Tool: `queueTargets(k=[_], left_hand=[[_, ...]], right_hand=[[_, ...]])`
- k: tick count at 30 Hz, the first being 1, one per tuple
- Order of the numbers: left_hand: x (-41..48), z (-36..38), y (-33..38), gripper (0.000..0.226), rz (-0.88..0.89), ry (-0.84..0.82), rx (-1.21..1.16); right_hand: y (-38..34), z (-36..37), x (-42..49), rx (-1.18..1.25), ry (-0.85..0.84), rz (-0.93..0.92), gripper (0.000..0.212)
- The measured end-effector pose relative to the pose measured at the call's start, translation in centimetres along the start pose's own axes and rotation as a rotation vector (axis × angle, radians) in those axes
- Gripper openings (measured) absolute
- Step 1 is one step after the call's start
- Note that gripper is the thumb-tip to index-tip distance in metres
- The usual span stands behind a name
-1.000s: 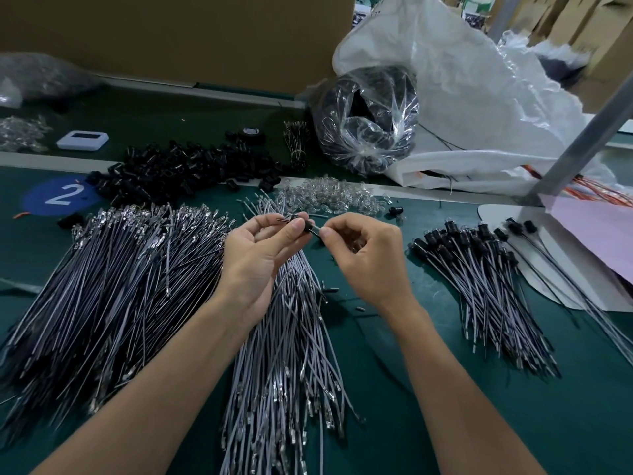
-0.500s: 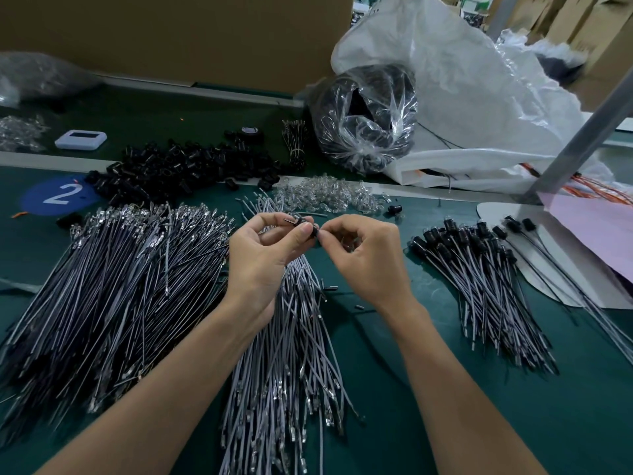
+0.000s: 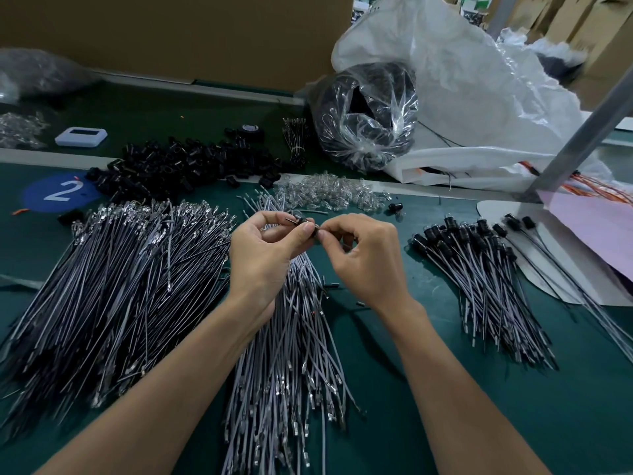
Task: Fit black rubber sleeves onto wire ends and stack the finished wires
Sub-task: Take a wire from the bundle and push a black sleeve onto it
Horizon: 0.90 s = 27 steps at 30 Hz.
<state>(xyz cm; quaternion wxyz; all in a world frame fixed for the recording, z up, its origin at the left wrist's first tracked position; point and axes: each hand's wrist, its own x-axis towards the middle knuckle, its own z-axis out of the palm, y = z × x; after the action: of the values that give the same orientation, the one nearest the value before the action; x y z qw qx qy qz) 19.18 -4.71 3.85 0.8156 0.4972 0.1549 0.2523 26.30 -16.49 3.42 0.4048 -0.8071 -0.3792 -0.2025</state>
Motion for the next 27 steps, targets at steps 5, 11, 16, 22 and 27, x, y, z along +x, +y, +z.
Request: queueTargets(k=[5, 11, 16, 22, 27], left_hand=[[0.2, -0.13, 0.32, 0.019, 0.019, 0.002, -0.011], [0.15, 0.01, -0.41, 0.02, 0.002, -0.029, -0.049], [0.24, -0.16, -0.67, 0.021, -0.014, -0.038, -0.015], [0.49, -0.23, -0.22, 0.036, -0.021, -0.039, -0.023], [0.4, -0.41, -0.35, 0.029, -0.064, -0.122, 0.001]], right_hand=[[-0.23, -0.15, 0.39, 0.002, 0.027, -0.001, 0.009], [0.01, -0.5, 0.36, -0.009, -0.003, 0.025, 0.01], [0.02, -0.66, 0.21, -0.072, -0.028, 0.006, 0.006], [-0.3, -0.68, 0.53, 0.074, 0.004, 0.067, 0.013], [-0.3, -0.83, 0.61, 0.084, -0.042, 0.091, 0.024]])
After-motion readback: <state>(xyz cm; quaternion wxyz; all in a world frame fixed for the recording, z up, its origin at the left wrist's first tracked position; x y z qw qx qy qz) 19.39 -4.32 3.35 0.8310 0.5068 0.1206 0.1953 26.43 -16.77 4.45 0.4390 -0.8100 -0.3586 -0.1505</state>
